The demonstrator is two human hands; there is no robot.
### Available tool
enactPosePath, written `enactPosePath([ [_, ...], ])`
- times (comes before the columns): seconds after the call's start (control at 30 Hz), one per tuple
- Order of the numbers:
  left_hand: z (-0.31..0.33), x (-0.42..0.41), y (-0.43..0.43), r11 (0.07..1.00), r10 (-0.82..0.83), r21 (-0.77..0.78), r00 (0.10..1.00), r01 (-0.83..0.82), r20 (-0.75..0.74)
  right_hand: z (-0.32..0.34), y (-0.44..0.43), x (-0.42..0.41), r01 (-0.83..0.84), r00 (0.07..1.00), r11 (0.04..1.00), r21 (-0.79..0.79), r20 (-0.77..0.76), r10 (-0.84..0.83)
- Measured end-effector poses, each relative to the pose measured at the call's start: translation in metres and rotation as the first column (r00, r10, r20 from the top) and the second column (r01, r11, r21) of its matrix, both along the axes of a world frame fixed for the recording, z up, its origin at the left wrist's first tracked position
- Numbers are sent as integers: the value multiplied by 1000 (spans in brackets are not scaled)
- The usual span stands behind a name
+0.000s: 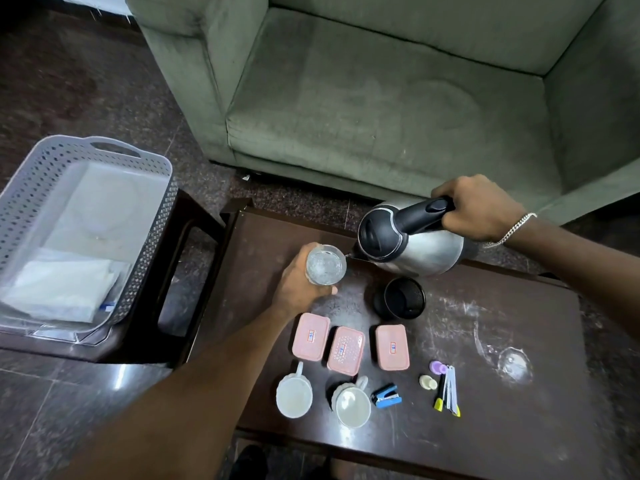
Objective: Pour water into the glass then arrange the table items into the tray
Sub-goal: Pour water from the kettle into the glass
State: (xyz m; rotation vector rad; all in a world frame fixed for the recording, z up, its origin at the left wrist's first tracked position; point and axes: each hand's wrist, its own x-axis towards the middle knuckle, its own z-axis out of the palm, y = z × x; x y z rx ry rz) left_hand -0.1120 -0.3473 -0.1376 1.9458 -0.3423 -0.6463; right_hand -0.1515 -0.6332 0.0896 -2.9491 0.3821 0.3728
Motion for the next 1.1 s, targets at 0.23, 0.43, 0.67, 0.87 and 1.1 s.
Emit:
enactPosePath([
  [0.23, -10, 4, 0, 1000, 7, 23, 1000, -7, -29, -23, -24, -11, 213, 972, 963, 165, 63, -226],
  [0.43, -13, 5, 0, 1000, 7, 1, 1000, -7, -11, -33, -34, -19, 383, 905, 874, 298, 67, -419],
  [0.67, 15, 9, 13, 998, -46, 45, 997, 48, -56, -24, -18, 2, 461, 816, 753, 470, 110, -568],
  [0.87, 74, 35, 75, 974, -189, 157, 965, 162, 181, 30, 46, 51, 325, 840, 673, 664, 123, -528],
  [1.1, 140, 91, 190, 976, -32, 210, 927, -51, 375, 86, 158, 122, 193, 879, 542, 818, 101, -465],
])
